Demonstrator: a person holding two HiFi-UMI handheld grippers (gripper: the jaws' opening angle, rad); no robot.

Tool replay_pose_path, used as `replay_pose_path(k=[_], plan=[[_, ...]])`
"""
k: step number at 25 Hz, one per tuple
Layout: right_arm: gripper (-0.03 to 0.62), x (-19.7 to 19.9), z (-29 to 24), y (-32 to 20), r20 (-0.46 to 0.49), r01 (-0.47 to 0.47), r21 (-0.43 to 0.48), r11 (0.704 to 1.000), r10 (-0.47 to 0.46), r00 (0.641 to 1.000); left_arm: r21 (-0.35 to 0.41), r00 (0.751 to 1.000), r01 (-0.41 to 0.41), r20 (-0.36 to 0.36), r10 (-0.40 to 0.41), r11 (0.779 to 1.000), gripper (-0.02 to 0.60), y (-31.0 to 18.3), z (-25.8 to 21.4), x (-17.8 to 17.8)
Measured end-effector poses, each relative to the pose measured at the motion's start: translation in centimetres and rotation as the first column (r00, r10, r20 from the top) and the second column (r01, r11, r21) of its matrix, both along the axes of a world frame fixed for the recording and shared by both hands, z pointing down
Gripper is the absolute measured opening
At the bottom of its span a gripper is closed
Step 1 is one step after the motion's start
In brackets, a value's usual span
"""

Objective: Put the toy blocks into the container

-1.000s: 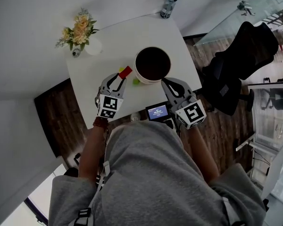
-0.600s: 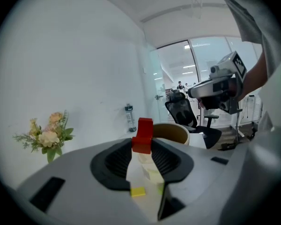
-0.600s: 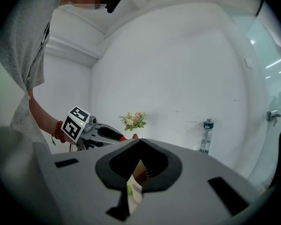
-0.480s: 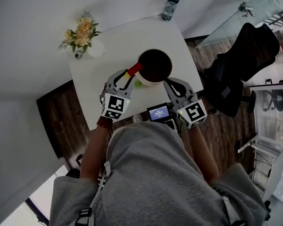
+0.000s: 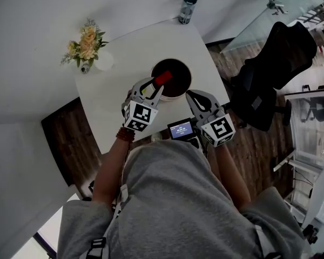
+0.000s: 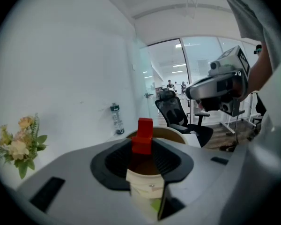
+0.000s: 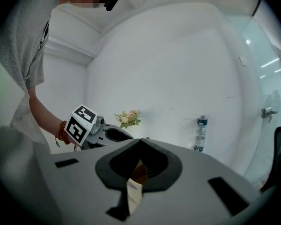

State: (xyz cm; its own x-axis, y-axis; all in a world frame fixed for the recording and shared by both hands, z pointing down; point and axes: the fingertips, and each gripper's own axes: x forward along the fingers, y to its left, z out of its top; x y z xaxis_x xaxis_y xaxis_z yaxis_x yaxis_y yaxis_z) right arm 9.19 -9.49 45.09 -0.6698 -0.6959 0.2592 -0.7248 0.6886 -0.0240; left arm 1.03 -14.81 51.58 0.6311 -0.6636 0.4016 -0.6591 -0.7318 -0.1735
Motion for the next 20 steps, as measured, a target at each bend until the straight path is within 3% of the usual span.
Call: replay_pose_path(k=[20], plan=[[0.003,0.4,1.2,-2.5,-0.015,0.012,-0.037,0.999,-0.012,1.000,-0.044,0.998,-0.053,0.017,0.054,0.998,0.135,-0.9,2.5,3.1]])
